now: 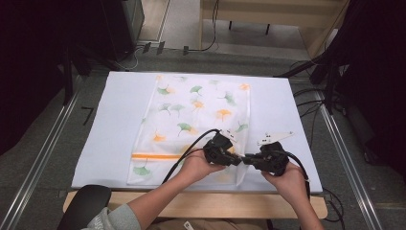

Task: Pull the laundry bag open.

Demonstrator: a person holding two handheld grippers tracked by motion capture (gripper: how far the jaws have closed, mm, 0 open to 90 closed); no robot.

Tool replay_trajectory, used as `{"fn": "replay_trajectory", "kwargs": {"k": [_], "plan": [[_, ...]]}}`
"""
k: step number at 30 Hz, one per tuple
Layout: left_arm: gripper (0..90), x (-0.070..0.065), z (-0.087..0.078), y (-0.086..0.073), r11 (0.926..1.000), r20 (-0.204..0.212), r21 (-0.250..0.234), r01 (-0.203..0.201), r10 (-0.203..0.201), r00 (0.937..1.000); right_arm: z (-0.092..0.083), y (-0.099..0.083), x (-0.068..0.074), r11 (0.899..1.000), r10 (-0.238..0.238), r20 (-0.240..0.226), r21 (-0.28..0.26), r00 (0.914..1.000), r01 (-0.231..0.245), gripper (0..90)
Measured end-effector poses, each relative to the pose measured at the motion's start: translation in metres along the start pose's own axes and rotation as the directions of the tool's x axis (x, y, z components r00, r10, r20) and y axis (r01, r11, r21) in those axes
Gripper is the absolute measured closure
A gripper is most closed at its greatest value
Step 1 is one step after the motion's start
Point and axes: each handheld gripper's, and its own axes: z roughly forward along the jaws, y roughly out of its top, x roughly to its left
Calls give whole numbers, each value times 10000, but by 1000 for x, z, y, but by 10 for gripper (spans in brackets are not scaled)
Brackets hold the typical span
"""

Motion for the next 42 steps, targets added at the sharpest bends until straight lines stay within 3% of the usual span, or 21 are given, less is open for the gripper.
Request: {"fn": "replay_trajectory", "kwargs": {"k": [18,31,34,38,42], "plan": [[900,4,-1,-2,9999,284,-29,127,-127,9995,-1,-1,0,10000,15,-21,-16,10000,-15,849],[900,10,-7,-3,9994,59,172,291,-292,9996,-3,0,1,9999,-44,-9,-109,10000,44,850],[900,16,-11,-6,9980,189,126,612,-614,9979,-4,-1,0,9998,-26,-7,-197,10000,26,849],[900,21,-19,-12,9976,7,296,618,-618,9981,-7,-2,-3,9996,48,-14,-294,10000,-48,849],[900,22,-26,-17,9982,130,138,591,-593,9982,-6,-2,-3,9996,-23,2,-295,10000,23,848]]}}
